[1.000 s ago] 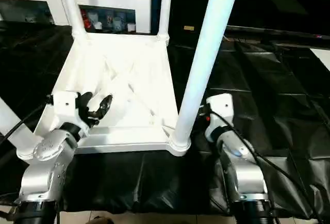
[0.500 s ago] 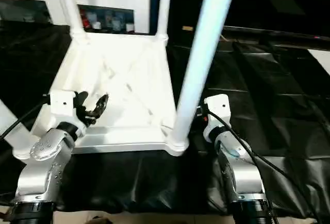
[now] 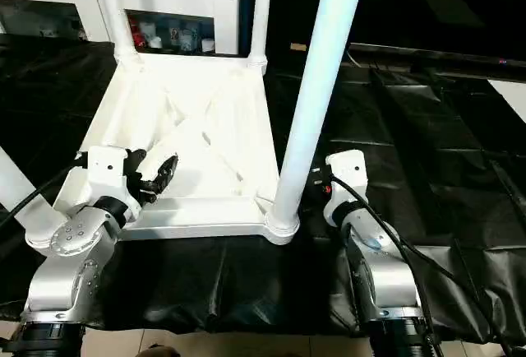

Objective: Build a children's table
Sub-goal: Rotate leg to tighten

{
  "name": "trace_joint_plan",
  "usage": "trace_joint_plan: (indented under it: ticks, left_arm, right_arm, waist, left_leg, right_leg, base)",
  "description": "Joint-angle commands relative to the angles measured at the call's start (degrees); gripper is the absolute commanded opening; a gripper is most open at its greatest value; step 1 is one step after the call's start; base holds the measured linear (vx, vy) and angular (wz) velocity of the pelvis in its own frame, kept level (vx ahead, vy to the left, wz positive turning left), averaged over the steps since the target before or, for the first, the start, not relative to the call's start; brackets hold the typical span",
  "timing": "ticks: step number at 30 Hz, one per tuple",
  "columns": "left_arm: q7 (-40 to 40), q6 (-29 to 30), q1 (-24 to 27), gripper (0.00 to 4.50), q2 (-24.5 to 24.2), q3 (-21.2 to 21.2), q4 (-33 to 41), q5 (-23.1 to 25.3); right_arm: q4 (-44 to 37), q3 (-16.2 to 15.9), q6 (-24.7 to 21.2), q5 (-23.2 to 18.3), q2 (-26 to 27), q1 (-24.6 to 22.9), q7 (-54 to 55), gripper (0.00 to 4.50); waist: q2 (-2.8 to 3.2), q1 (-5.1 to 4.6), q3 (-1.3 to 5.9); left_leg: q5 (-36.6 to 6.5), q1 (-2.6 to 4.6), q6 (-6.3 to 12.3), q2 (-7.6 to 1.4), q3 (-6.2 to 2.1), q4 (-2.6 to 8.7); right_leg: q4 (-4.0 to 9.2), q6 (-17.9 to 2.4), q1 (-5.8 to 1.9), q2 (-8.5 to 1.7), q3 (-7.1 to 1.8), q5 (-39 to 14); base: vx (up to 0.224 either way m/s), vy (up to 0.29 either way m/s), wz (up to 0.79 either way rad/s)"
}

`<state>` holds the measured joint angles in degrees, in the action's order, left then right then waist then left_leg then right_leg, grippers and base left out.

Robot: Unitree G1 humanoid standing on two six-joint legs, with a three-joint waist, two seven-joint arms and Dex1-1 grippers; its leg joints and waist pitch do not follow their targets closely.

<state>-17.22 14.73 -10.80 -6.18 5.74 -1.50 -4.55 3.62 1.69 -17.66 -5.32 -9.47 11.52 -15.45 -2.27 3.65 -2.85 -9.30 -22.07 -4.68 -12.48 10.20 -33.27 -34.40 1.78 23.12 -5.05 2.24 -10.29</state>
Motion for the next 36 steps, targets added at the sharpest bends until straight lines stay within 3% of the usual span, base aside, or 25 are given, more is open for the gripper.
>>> trace_joint_plan:
  ticks: [1, 6, 7, 10, 12, 16, 18, 24, 26, 27, 28, 30, 32, 34, 35, 36]
  left_arm:
    - [-0.30, 0.39, 0.54, 3.46, -0.21, -1.16, 1.07, -0.27]
    - [-0.51, 0.52, 0.74, 3.46, -0.45, -1.54, 1.13, -0.29]
    - [-1.09, 0.13, 0.94, 3.65, -0.61, -1.59, 1.17, -0.62]
    - [-4.49, -1.02, 1.97, 3.65, -1.24, -1.49, 1.76, -3.17]
    - [-8.71, -2.18, 3.39, 4.01, -3.13, -1.43, 2.60, -5.45]
    - [-14.99, -0.76, 5.93, 4.25, -5.95, -0.09, 5.40, -10.18]
    - [-16.21, -1.09, 6.93, 4.45, -7.03, 0.17, 5.86, -10.48]
    - [-20.16, -2.60, 11.06, 4.48, -10.47, 2.36, 7.58, -13.30]
    - [-20.62, -2.00, 13.00, 4.48, -11.75, 2.73, 8.64, -13.68]
    - [-20.37, -2.19, 13.45, 4.48, -11.93, 2.83, 8.65, -13.41]
    - [-15.64, -1.78, 12.89, 4.48, -10.96, 2.88, 8.26, -10.44]
    - [-13.74, -1.77, 12.36, 4.48, -10.31, 2.98, 7.78, -9.38]
    - [-9.05, -2.13, 10.42, 4.48, -7.43, 3.54, 6.54, -8.39]
    - [-8.21, -2.59, 10.08, 4.48, -6.62, 3.48, 6.43, -8.54]
    - [-5.42, -3.65, 10.26, 4.48, -4.85, 2.74, 6.92, -7.58]
    - [-4.97, -3.86, 10.38, 4.48, -4.64, 2.58, 7.02, -7.29]
  right_arm:
    - [0.29, 0.51, -1.07, -0.55, -0.15, 0.61, 0.22, 4.50]
    - [0.07, 0.41, -0.57, -0.51, -0.32, 0.34, 0.00, 4.50]
    - [-0.02, 0.44, -0.19, -0.58, -0.55, 0.32, -0.32, 4.50]
    - [-0.37, 0.99, 1.09, -1.88, -1.60, 0.23, -2.62, 4.50]
    - [-0.49, 3.08, 2.63, -4.55, -3.68, 0.29, -6.33, 4.50]
    - [0.15, 5.84, 3.35, -6.84, -8.43, -0.16, -11.70, 4.50]
    - [0.17, 6.15, 3.70, -7.39, -9.95, -0.67, -13.86, 4.50]
    - [-0.51, 6.87, 4.52, -10.84, -14.57, -3.64, -21.91, 4.50]
    - [-1.56, 6.64, 4.35, -11.57, -16.67, -5.86, -25.16, 4.50]
    - [-1.62, 6.68, 4.34, -11.52, -16.98, -6.40, -25.37, 4.50]
    - [-1.98, 7.23, 3.61, -10.75, -16.56, -6.87, -23.20, 4.50]
    - [-2.00, 7.08, 3.41, -9.87, -16.06, -6.86, -21.76, 4.50]
    - [-1.32, 6.34, 3.42, -6.53, -12.41, -5.96, -14.20, 4.50]
    - [-1.30, 6.17, 3.23, -6.17, -10.96, -5.72, -12.08, 4.50]
    - [-2.44, 4.82, 3.86, -6.07, -6.82, -6.22, -8.66, 4.50]
    - [-2.58, 4.52, 4.16, -5.89, -6.27, -6.36, -8.21, 4.50]
  waist:
    - [0.59, 0.26, 3.47]
    - [0.58, 0.27, 3.55]
    - [0.57, 0.27, 3.54]
    - [0.70, 0.31, 3.60]
    - [0.60, 0.37, 3.64]
    - [0.57, 0.47, 3.47]
    - [0.58, 0.57, 3.33]
    - [0.56, 0.77, 3.31]
    - [1.32, 0.98, 3.12]
    - [1.39, 1.02, 3.10]
    - [1.29, 1.07, 3.03]
    - [1.15, 1.13, 3.05]
    - [1.44, 1.15, 2.99]
    - [1.40, 1.14, 3.10]
    - [1.59, 1.12, 3.14]
    - [1.75, 0.84, 3.06]
  left_leg:
    - [-17.03, 1.08, -1.47, -0.16, 0.07, 4.11]
    - [-16.15, 1.03, -1.32, -0.15, 0.09, 4.05]
    - [-16.16, 1.02, -1.30, -0.14, 0.09, 4.06]
    - [-15.86, 1.00, -1.14, -0.19, 0.09, 4.02]
    - [-16.01, 1.04, -0.71, -0.20, 0.13, 3.97]
    - [-16.29, 1.17, -0.33, -0.30, 0.29, 3.97]
    - [-17.23, 1.13, -0.14, -0.31, 0.30, 4.02]
    - [-18.76, 1.11, 0.08, -0.32, 0.19, 4.10]
    - [-20.04, 1.30, -0.03, -0.44, 0.10, 4.23]
    - [-20.64, 1.37, -0.09, -0.45, 0.10, 4.23]
    - [-21.38, 1.33, -0.13, -0.43, 0.08, 4.24]
    - [-22.02, 1.40, -0.48, -0.30, 0.10, 4.18]
    - [-22.27, 1.46, -1.03, -0.16, 0.08, 4.15]
    - [-22.71, 1.45, -1.46, 0.00, -0.05, 4.16]
    - [-23.02, 1.38, -1.63, -0.06, -0.24, 4.23]
    - [-24.29, 1.53, -2.86, -0.28, -0.61, 4.43]
  right_leg:
    - [4.06, -7.09, -1.86, -1.36, -1.35, -12.17]
    - [3.92, -7.38, -2.00, -1.37, -1.35, -10.82]
    - [3.94, -7.35, -1.99, -1.37, -1.35, -10.94]
    - [3.85, -7.65, -2.02, -1.42, -1.35, -10.31]
    - [3.81, -7.95, -2.08, -1.38, -1.37, -9.91]
    - [3.84, -8.59, -1.97, -1.32, -1.40, -10.40]
    - [4.01, -8.43, -2.01, -1.30, -1.35, -12.31]
    - [4.31, -8.00, -1.99, -1.37, -1.31, -15.39]
    - [4.43, -8.25, -1.74, -1.35, -1.34, -15.98]
    - [4.56, -8.24, -1.75, -1.30, -1.32, -16.14]
    - [4.59, -8.13, -1.72, -1.23, -1.30, -16.63]
    - [4.85, -7.42, -1.59, -1.26, -1.22, -18.86]
    - [5.09, -6.75, -1.35, -1.28, -1.19, -21.06]
    - [5.35, -5.70, -1.26, -1.47, -1.11, -24.11]
    - [5.41, -5.25, -1.23, -1.41, -1.07, -24.36]
    - [5.33, -5.12, -1.02, -0.61, -0.66, -23.02]
  base:
    - [0.000, 0.000, 0.00]
    - [0.000, 0.000, 0.00]
    - [0.000, 0.000, 0.00]
    - [0.000, 0.000, 0.00]
    - [0.000, 0.000, 0.00]
    - [0.000, 0.000, 0.00]
    - [0.000, 0.000, 0.00]
    - [0.000, 0.000, 0.00]
    - [0.000, 0.000, 0.00]
    - [0.000, 0.000, 0.00]
    - [0.000, 0.000, 0.00]
    - [0.000, 0.000, 0.00]
    - [0.000, 0.000, 0.00]
    - [0.000, 0.000, 0.00]
    - [0.000, 0.000, 0.00]
    - [0.000, 0.000, 0.00]
